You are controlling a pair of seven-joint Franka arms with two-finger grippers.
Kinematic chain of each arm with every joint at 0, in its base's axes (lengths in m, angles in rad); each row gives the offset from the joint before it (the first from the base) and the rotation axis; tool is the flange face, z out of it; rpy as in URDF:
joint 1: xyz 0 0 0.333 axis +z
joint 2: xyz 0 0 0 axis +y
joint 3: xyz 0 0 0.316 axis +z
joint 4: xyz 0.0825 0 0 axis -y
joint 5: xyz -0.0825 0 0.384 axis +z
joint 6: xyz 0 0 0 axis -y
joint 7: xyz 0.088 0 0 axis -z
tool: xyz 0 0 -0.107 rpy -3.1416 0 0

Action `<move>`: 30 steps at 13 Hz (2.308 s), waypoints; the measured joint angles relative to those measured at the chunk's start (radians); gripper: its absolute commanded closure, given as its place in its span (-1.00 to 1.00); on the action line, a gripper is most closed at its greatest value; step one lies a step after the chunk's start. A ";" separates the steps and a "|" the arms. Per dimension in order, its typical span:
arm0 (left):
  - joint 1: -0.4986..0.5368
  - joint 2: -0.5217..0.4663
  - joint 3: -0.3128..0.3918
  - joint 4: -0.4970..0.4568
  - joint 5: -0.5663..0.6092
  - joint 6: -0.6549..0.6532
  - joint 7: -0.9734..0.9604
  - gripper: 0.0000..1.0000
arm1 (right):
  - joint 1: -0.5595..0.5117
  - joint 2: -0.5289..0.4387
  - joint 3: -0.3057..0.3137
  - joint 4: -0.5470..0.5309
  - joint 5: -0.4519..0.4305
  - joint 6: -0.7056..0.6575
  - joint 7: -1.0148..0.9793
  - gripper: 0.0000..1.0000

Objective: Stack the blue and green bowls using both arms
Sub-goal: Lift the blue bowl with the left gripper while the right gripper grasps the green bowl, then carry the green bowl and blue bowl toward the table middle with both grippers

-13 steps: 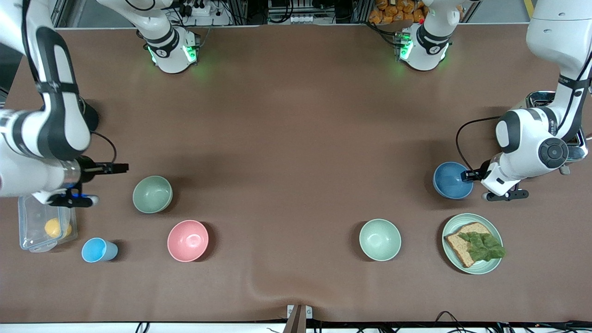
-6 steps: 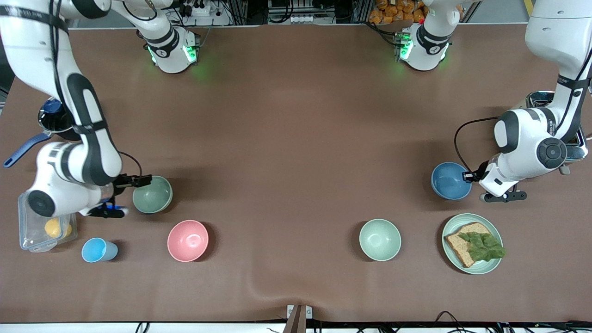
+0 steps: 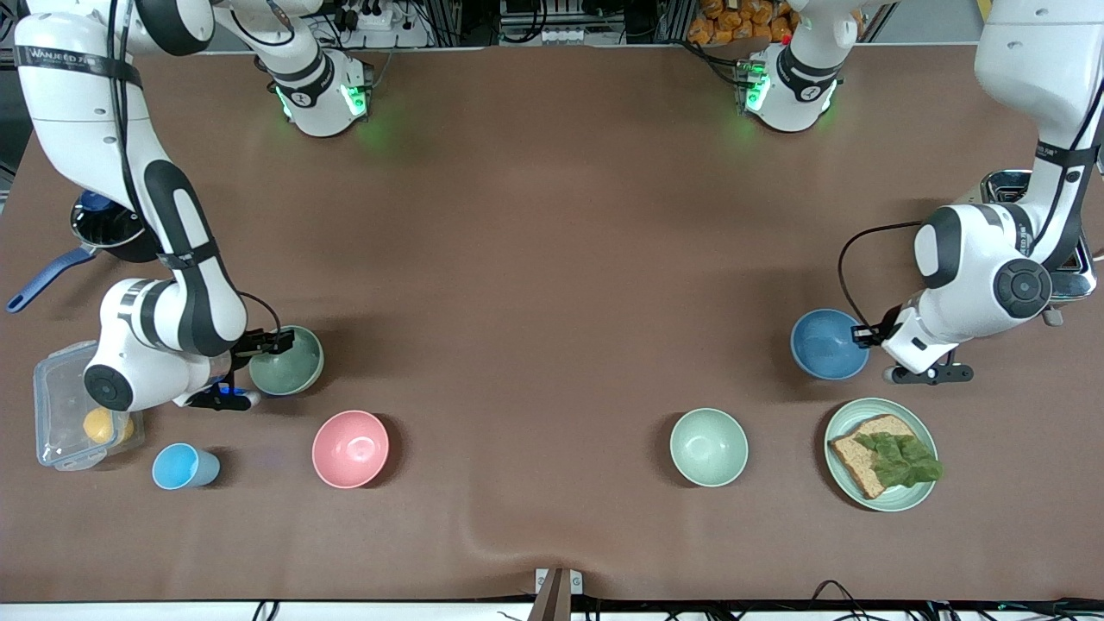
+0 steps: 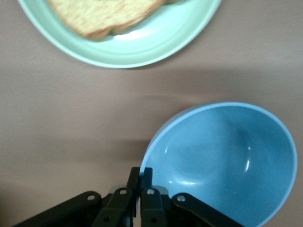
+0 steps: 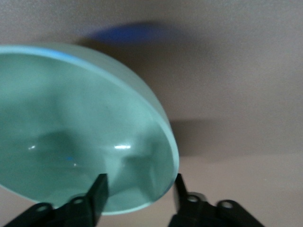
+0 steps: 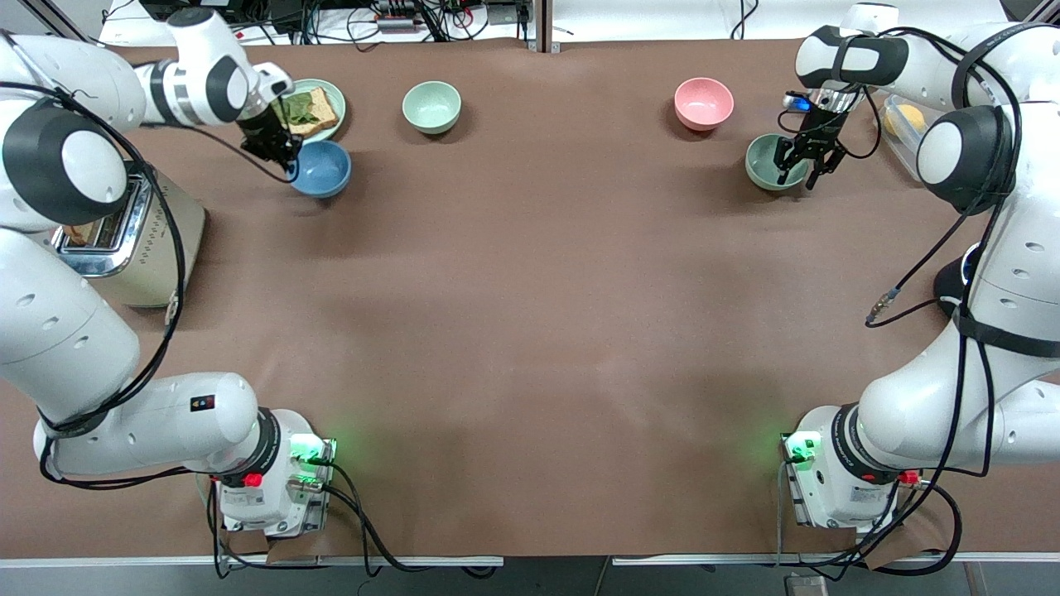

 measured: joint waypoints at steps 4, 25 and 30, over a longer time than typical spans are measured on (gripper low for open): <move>-0.002 -0.063 -0.128 0.115 -0.001 -0.212 -0.176 1.00 | 0.000 0.005 0.000 0.001 0.016 0.020 0.000 1.00; -0.087 -0.050 -0.302 0.216 -0.001 -0.274 -0.504 1.00 | 0.389 0.003 0.036 0.074 0.548 0.114 0.559 1.00; -0.105 -0.046 -0.302 0.218 -0.001 -0.273 -0.505 1.00 | 0.613 0.021 0.035 0.070 0.549 0.389 0.842 1.00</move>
